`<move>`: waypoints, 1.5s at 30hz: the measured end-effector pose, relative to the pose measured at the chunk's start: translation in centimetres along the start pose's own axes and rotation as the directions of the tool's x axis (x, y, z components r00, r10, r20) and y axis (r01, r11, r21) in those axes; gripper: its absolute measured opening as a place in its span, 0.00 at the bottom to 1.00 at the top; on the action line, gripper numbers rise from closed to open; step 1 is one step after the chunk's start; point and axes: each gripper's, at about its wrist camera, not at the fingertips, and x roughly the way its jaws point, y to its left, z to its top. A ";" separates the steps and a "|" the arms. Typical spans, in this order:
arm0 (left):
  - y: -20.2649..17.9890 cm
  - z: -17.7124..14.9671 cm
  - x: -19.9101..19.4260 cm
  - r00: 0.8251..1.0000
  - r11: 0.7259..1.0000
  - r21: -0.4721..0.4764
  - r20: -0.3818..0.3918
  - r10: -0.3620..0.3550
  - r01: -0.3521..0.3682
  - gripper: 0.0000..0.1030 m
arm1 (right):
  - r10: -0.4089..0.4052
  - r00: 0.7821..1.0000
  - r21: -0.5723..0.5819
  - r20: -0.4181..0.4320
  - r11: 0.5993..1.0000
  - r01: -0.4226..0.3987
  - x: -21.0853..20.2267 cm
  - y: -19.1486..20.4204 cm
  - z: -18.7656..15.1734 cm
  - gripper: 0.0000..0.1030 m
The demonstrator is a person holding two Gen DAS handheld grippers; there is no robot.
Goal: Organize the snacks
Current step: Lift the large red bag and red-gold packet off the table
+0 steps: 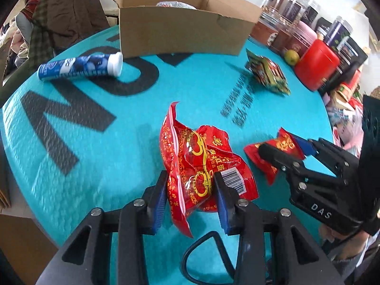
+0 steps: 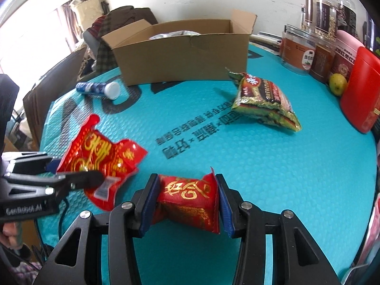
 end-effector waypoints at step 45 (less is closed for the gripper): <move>0.5 0.2 -1.9 0.993 1.000 -0.021 0.120 0.001 0.002 0.35 | 0.060 0.998 -0.003 0.013 0.998 -0.060 -1.5 1.9 -0.7 0.42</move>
